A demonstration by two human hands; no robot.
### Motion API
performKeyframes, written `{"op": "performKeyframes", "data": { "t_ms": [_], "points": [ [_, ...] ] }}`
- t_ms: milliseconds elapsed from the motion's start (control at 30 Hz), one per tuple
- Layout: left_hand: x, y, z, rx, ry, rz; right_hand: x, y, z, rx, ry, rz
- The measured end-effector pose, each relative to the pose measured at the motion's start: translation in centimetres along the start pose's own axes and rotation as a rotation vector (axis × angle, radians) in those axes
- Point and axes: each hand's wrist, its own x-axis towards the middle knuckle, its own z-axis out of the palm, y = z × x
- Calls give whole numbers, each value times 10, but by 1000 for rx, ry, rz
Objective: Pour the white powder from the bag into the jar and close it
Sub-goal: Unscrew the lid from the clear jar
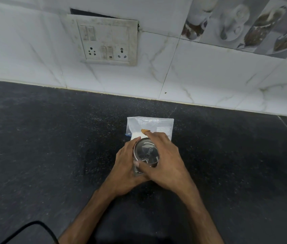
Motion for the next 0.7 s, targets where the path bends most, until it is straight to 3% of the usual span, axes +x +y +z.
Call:
{"op": "performKeyframes", "data": {
  "t_ms": [133, 267, 333, 433, 567, 633, 700],
  "points": [
    [2, 1, 0, -26, 4, -2, 1, 2, -13, -48, -191, 3],
    [0, -3, 1, -18, -11, -14, -2, -3, 1, 10, 28, 51],
    [1, -1, 1, -26, -4, 0, -3, -1, 1, 27, 16, 47],
    [1, -2, 1, -30, -10, -13, -2, -3, -10, -29, -145, 42],
    [-1, -4, 1, -23, -34, -36, -3, -5, 2, 25, 96, 75],
    [-1, -4, 3, -19, -32, -47, -3, -1, 1, 23, 105, 66],
    [0, -5, 4, -38, -30, -64, -1, 2, -8, -19, -5, 57]
  ]
}}
